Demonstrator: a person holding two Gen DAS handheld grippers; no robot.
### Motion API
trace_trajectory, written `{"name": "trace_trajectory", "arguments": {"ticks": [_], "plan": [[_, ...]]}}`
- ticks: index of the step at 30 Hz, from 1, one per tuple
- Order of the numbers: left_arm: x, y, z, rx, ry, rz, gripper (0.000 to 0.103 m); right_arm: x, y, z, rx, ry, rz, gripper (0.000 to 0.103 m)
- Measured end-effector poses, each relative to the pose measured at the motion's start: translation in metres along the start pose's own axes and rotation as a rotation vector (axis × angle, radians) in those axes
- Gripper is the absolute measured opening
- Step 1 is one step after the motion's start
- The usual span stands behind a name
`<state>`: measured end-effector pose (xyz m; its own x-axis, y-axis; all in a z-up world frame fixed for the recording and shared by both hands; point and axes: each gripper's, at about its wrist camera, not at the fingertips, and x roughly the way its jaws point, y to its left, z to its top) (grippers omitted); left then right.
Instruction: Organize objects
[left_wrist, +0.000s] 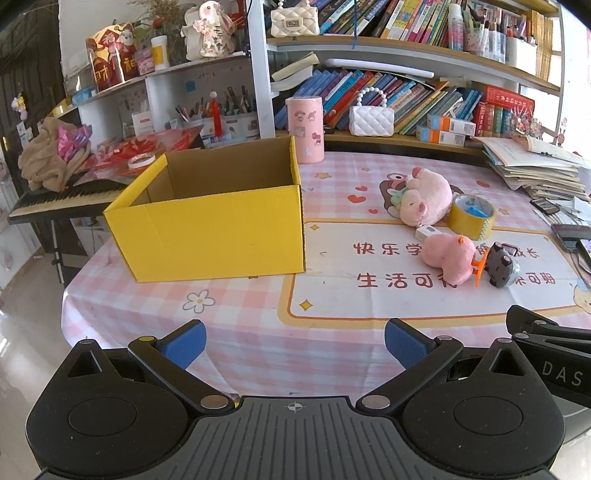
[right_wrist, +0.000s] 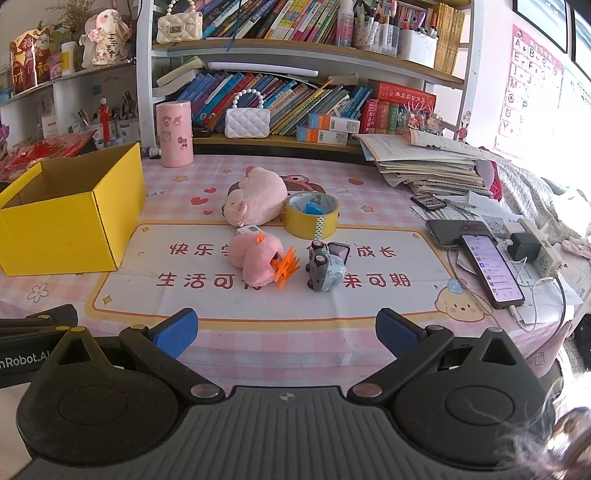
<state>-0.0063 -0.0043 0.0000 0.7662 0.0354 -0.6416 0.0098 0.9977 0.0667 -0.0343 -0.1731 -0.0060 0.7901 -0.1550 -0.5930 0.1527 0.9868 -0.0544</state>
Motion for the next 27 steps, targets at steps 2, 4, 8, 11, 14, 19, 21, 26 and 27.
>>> {"name": "trace_trajectory", "arguments": {"ticks": [2, 4, 8, 11, 14, 19, 21, 26, 27], "plan": [[0.0001, 0.0001, 0.0, 0.0, 0.0, 0.0, 0.103, -0.0007, -0.0007, 0.0, 0.0, -0.001, 0.0, 0.103], [0.0, -0.0002, -0.0002, 0.0, 0.001, 0.0, 0.103, -0.0005, -0.0005, -0.0003, 0.0, -0.001, 0.0, 0.103], [-0.0001, -0.0004, -0.0004, 0.0, 0.001, 0.001, 0.103, -0.0003, -0.0004, -0.0008, 0.0, -0.002, 0.0, 0.103], [-0.0004, -0.0008, -0.0005, 0.0, 0.0, 0.002, 0.103, -0.0001, -0.0002, -0.0009, -0.001, -0.002, 0.001, 0.103], [-0.0004, -0.0008, -0.0004, 0.001, 0.001, 0.001, 0.103, -0.0018, -0.0017, -0.0012, -0.001, -0.003, 0.003, 0.103], [-0.0003, -0.0007, -0.0004, 0.001, 0.004, 0.002, 0.103, -0.0013, -0.0013, -0.0015, -0.002, -0.002, 0.005, 0.103], [-0.0003, -0.0006, -0.0004, 0.001, 0.004, 0.002, 0.103, -0.0013, -0.0015, -0.0013, -0.002, -0.003, 0.004, 0.103], [0.0007, 0.0, -0.0001, 0.0, 0.007, 0.001, 0.103, -0.0008, -0.0015, -0.0012, -0.002, -0.003, 0.004, 0.103], [0.0012, 0.0003, 0.0001, 0.0, 0.008, 0.001, 0.103, -0.0007, -0.0013, -0.0012, -0.002, -0.003, 0.005, 0.103]]}}
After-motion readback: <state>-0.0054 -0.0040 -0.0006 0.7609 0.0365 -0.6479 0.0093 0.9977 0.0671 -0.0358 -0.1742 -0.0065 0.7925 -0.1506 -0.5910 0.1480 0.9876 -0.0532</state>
